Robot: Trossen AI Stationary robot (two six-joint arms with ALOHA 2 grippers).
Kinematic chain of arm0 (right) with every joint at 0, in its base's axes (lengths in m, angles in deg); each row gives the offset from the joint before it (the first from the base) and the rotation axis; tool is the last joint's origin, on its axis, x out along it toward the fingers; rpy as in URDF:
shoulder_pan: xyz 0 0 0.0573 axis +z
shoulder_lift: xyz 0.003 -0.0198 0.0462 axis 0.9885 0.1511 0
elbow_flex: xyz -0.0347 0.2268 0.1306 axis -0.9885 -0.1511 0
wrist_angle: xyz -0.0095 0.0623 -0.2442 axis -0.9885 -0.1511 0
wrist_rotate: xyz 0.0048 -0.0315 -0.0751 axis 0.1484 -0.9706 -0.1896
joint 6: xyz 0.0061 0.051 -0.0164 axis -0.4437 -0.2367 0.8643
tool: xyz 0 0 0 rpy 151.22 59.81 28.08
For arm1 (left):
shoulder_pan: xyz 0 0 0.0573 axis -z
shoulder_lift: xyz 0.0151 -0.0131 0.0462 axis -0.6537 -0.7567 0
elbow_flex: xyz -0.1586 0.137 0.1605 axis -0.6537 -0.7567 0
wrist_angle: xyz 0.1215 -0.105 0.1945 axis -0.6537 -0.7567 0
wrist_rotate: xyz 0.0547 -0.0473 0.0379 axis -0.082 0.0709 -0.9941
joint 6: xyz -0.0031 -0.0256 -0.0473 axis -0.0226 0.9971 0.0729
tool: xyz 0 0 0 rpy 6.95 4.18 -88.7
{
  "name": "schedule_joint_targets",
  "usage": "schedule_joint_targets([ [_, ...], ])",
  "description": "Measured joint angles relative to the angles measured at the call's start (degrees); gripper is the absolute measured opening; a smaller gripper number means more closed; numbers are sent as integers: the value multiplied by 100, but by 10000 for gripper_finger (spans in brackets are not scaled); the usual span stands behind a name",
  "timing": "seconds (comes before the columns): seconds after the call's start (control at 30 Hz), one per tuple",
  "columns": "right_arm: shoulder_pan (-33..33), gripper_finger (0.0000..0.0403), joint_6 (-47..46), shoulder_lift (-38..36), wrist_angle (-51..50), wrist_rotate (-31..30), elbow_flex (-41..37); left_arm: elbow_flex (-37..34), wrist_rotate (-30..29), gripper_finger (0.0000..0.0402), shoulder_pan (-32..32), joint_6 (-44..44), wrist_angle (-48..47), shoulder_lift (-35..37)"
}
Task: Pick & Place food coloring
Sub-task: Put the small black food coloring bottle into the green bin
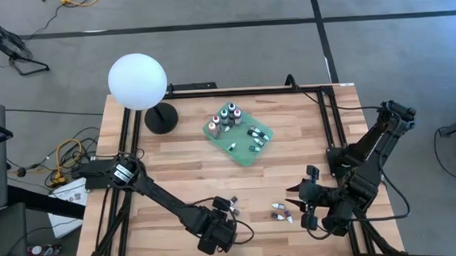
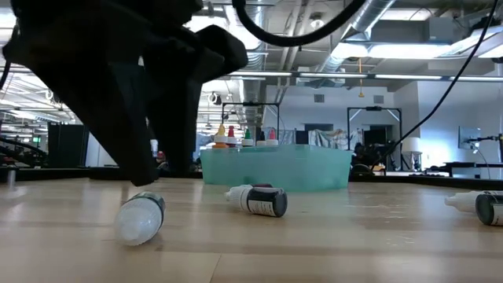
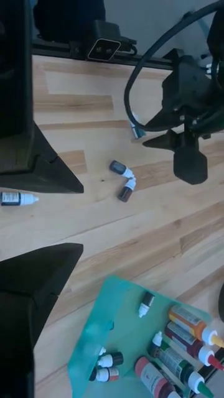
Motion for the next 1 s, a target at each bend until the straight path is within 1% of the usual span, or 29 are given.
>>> schedule_joint_targets([
  [0.2,0,133,12,2,-7,7,0,-20,21,129,4,-4,117,0],
  [0.33,0,134,15,1,-7,7,0,-20,253,129,4,-7,113,0],
  [0.47,0,133,16,0,-7,7,0,-20,297,134,16,-9,152,0],
  [0.57,-2,134,16,2,-7,7,0,-20,267,148,30,-12,156,0],
  [0.87,-2,133,16,2,-7,7,0,-20,129,212,52,-103,157,0],
  [1.0,-2,133,16,0,-7,5,0,-20,118,229,57,-103,159,0],
])
